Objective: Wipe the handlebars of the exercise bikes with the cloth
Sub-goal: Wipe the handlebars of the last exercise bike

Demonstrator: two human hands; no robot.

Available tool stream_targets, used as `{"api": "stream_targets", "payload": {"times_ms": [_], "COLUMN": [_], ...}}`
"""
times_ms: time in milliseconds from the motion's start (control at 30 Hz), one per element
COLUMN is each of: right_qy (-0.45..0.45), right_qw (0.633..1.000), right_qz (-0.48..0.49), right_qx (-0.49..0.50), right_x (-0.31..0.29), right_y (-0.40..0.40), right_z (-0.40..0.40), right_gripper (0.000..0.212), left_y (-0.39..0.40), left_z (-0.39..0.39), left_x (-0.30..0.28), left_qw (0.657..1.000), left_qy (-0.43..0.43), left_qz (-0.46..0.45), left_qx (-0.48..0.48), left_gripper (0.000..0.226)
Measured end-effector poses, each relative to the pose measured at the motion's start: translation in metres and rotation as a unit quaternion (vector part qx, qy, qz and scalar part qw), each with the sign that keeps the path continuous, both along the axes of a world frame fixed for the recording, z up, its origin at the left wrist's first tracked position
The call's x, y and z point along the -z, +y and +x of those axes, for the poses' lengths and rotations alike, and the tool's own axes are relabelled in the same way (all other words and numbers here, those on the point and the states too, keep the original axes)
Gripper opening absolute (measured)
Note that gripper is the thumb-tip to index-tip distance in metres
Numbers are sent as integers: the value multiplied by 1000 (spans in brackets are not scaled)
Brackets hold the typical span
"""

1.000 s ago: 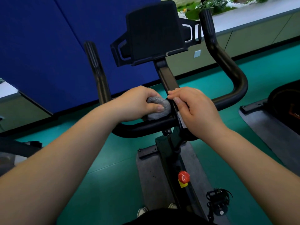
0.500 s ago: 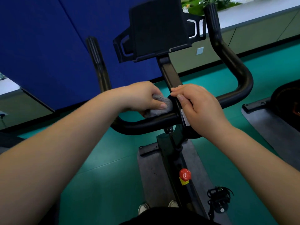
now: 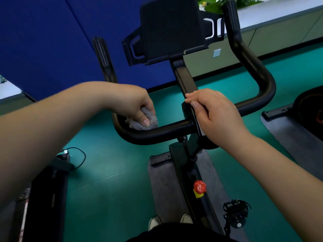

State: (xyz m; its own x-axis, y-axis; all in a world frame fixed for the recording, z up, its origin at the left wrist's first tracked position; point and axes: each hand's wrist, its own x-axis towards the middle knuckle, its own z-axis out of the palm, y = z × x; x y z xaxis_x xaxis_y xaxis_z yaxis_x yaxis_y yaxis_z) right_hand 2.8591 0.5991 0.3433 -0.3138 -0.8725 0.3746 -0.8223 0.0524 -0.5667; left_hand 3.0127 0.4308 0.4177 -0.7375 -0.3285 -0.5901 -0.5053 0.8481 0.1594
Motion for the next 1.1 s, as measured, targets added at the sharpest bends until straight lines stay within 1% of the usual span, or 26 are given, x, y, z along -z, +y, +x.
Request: {"api": "stream_targets", "payload": {"times_ms": [100,200,267,367,433,533,667,733,767,867,900,1000,1100], "right_qy": [-10,-10,-2,11,16,26,17,13,14,16,17,24,24], "right_qw": [1000,999,998,996,994,991,987,984,983,982,981,979,980], "right_qz": [7,18,23,27,33,38,27,23,23,25,24,25,24], "right_qx": [20,45,63,88,106,128,159,175,181,189,192,199,198], "right_x": [-4,-6,-8,-10,-12,-12,-12,-13,-13,-12,-12,-12,-12], "right_y": [-1,-3,-5,-8,-10,-12,-15,-17,-18,-19,-19,-19,-19], "right_z": [4,8,12,17,20,23,25,26,26,28,28,30,31], "right_gripper": [18,17,16,15,14,14,14,14,15,14,14,15,15], "left_y": [-3,0,-2,-10,-17,-24,-27,-33,-39,-63,-67,-61,-48], "left_z": [-1,-8,-8,-3,-3,-5,2,0,-2,-12,-16,-21,-23], "left_x": [-7,-2,0,-7,-12,-15,-9,-12,-15,-31,-33,-20,4], "left_qw": [1000,999,999,997,994,990,986,985,985,981,980,975,965], "left_qy": [-17,1,11,-31,-62,-78,-86,-84,-88,-106,-108,-134,-163], "left_qz": [1,0,27,47,27,7,68,77,65,-21,-35,-3,60], "left_qx": [20,40,40,55,87,121,123,129,133,159,164,176,194], "left_gripper": [24,26,27,27,29,29,29,29,28,28,27,20,20]}}
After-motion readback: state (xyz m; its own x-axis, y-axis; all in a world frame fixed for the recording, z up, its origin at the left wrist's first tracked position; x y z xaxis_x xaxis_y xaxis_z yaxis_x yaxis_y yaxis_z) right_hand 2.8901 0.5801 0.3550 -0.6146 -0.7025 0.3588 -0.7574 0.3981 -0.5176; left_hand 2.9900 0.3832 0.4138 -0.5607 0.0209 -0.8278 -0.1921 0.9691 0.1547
